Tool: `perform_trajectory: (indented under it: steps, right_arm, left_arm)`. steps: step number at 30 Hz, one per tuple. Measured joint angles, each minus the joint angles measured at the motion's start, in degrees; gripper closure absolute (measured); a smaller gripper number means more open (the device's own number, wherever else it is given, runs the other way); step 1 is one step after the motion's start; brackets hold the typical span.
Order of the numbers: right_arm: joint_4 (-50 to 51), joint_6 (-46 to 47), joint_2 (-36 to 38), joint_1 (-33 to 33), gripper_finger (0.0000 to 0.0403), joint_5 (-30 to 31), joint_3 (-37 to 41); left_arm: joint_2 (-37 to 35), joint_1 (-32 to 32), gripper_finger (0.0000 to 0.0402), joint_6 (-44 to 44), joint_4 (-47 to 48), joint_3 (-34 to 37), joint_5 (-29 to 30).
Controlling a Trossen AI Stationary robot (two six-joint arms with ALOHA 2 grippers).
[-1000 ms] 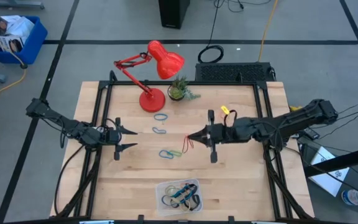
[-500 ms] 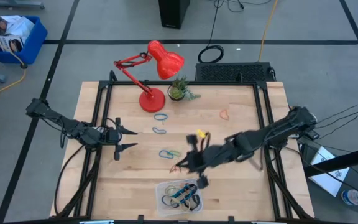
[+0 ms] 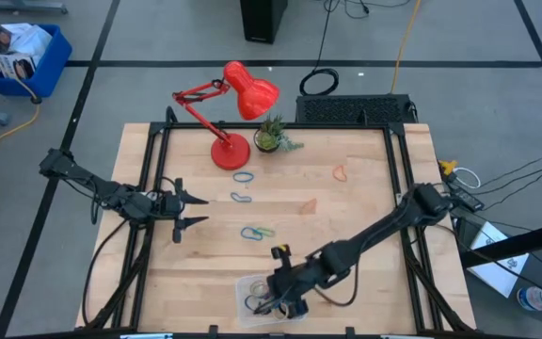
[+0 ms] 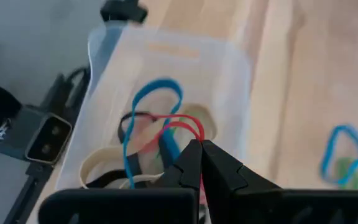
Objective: Pick and place rubber bands into bin
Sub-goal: Put the red rubber band into the transparent bin
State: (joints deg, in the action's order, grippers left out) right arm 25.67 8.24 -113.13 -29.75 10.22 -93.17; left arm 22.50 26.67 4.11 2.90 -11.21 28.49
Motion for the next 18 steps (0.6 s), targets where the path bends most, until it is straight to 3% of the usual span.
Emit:
perform_trajectory:
  steps: [8, 13, 18]
  right_arm:
    - [0.3, 3.3, -6.2, -0.9, 0.0403, -0.1, 0.0]
    - [0.3, 3.3, -6.9, -1.2, 0.04, -3.4, 0.0]
    - [-1.1, 3.1, -6.9, -1.2, 0.0377, -2.9, 0.0]
  left_arm:
    - [0.0, 0.0, 0.0188, 3.0, 0.0, 0.0, -0.2]
    - [0.0, 0.0, 0.0188, 3.2, 0.2, 0.0, -0.1]
    - [0.0, 0.0, 0.0188, 3.5, 0.1, 0.0, -0.1]
